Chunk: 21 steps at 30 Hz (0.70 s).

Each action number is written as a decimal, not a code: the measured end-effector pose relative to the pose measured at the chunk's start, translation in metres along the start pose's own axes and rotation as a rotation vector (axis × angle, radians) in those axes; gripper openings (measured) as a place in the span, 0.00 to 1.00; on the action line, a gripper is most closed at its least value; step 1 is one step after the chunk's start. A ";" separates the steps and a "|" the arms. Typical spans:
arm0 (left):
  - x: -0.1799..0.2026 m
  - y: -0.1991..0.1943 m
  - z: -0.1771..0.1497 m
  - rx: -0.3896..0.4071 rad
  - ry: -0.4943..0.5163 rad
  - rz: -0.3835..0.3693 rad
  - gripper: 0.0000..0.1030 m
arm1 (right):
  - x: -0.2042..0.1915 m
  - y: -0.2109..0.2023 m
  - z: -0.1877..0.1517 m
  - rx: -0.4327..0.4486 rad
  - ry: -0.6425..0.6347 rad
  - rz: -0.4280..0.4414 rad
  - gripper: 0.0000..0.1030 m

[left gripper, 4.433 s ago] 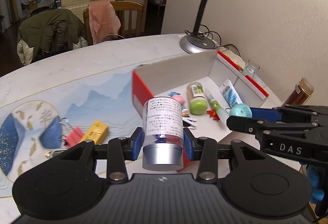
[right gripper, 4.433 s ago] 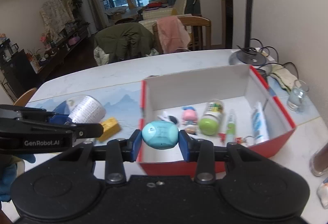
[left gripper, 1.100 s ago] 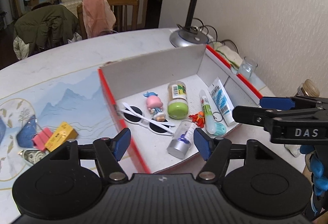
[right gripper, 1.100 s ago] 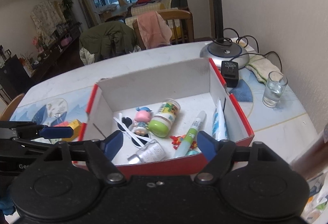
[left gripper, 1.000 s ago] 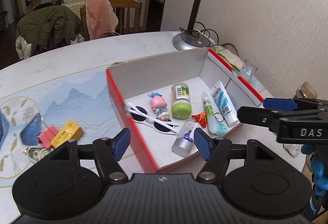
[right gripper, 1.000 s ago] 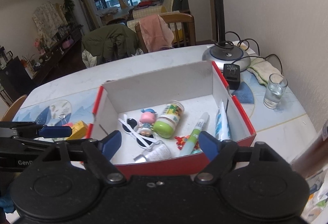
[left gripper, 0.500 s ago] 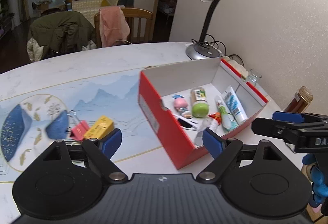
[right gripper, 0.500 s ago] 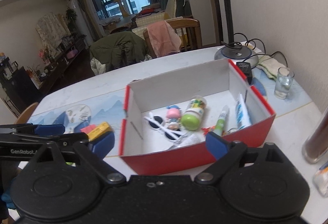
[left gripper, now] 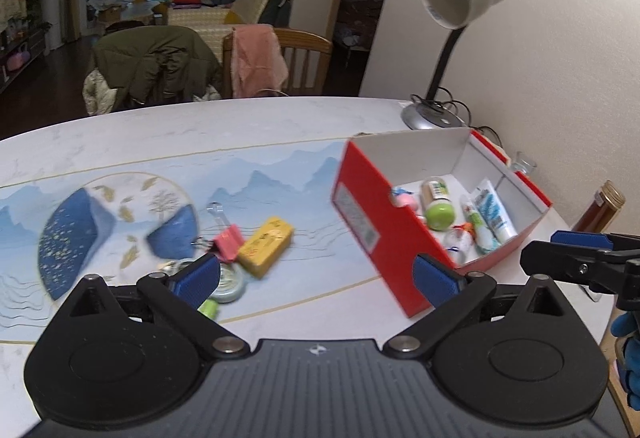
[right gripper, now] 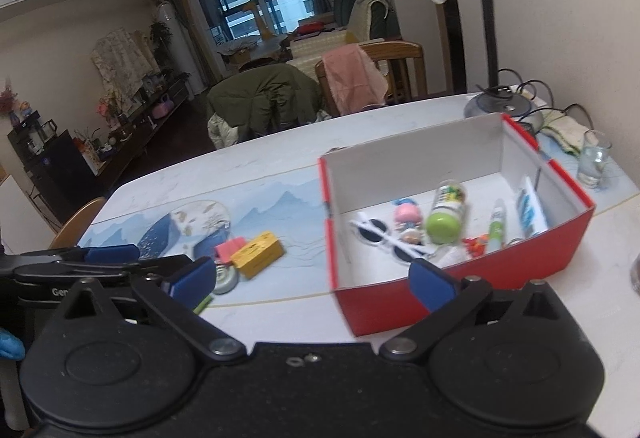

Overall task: Organize rigid objects
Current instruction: 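Withdraw both tools from the box toward the remaining items on the mat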

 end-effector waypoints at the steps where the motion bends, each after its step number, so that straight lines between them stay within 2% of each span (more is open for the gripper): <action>1: -0.006 -0.002 -0.001 0.004 0.000 0.009 1.00 | -0.005 0.002 -0.001 -0.005 -0.001 0.002 1.00; 12: -0.074 -0.004 -0.021 -0.017 -0.005 0.053 1.00 | -0.055 0.038 -0.016 -0.071 -0.052 -0.010 0.99; 21: -0.100 0.019 -0.057 -0.072 0.032 0.057 1.00 | -0.089 0.084 -0.027 -0.152 -0.115 -0.022 0.96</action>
Point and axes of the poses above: each gripper's, at about its wrist camera, not at the fingertips, and y roughly the way its jaws point, x to its right, z to its top, the point moved 6 cm from there along y, roughly the way its jaws point, and after that the axes turned 11 degrees about x, right-handed, at the moved point
